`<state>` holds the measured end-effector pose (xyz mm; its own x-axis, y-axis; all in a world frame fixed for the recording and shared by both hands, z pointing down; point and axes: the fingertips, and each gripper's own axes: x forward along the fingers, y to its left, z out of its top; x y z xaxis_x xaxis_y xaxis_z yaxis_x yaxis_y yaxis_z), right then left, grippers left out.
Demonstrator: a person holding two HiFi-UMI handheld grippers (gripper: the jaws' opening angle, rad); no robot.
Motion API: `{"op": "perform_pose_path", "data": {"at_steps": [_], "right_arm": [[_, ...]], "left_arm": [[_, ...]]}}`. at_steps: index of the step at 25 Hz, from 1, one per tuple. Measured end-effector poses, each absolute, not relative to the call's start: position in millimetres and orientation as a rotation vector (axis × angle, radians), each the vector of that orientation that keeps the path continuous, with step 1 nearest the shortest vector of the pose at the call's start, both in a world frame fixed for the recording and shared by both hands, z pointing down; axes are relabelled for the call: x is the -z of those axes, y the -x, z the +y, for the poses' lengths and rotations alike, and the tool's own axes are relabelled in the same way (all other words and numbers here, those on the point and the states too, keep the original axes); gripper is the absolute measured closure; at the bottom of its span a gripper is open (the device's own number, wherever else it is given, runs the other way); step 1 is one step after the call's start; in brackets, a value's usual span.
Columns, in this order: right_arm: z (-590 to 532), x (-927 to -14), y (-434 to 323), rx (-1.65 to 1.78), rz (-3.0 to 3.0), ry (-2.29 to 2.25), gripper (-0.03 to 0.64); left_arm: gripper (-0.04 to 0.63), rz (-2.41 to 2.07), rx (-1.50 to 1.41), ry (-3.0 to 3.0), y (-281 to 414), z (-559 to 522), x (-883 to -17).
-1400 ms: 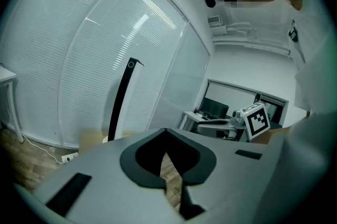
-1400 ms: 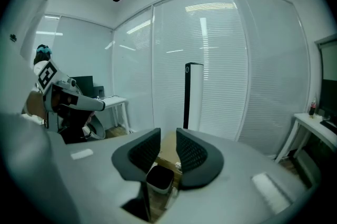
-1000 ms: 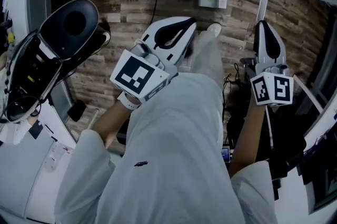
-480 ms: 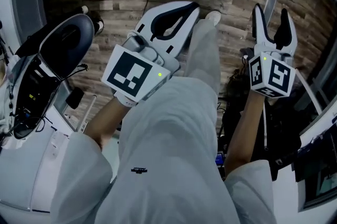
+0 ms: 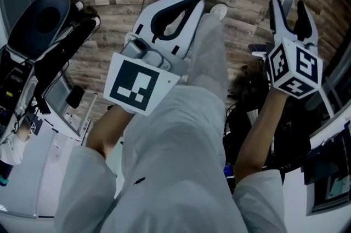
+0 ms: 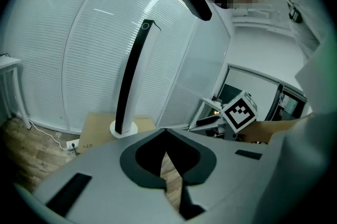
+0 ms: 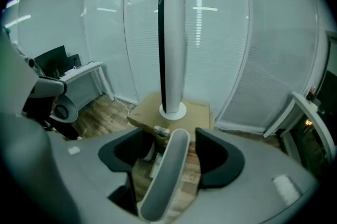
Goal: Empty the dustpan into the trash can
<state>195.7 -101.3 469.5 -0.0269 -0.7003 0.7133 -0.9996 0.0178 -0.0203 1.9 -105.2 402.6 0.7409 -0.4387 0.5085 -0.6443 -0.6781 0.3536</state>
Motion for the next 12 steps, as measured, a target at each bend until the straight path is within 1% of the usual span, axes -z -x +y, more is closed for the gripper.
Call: {"op": "perform_pose_path", "data": {"at_steps": [1,8,11,12], "right_arm": [[-103.7,-473.9,-195.1,-0.794,-1.773,-1.716,0.266],[-109.2,-509.7,-204.1,-1.058,-1.634,-1.580,0.267],[-108.0,-524.9,-212.4,-1.085,-1.562,-1.539,0.366],[-105.9,-529.9,-215.0,-1.095,-1.544,-1.535,0.389]], "left_arm": [[0.589,-0.824,-0.526,-2.422,-3.8,-108.5,-404.2],[0.589,-0.785,-0.514,-2.414,-24.7,-117.9,-413.7],[0.589,-0.774,-0.541,-2.408,-26.6,-118.8,-422.6],[0.589,-0.772,-0.549,-2.404,-27.8,-119.2,-426.1]]}}
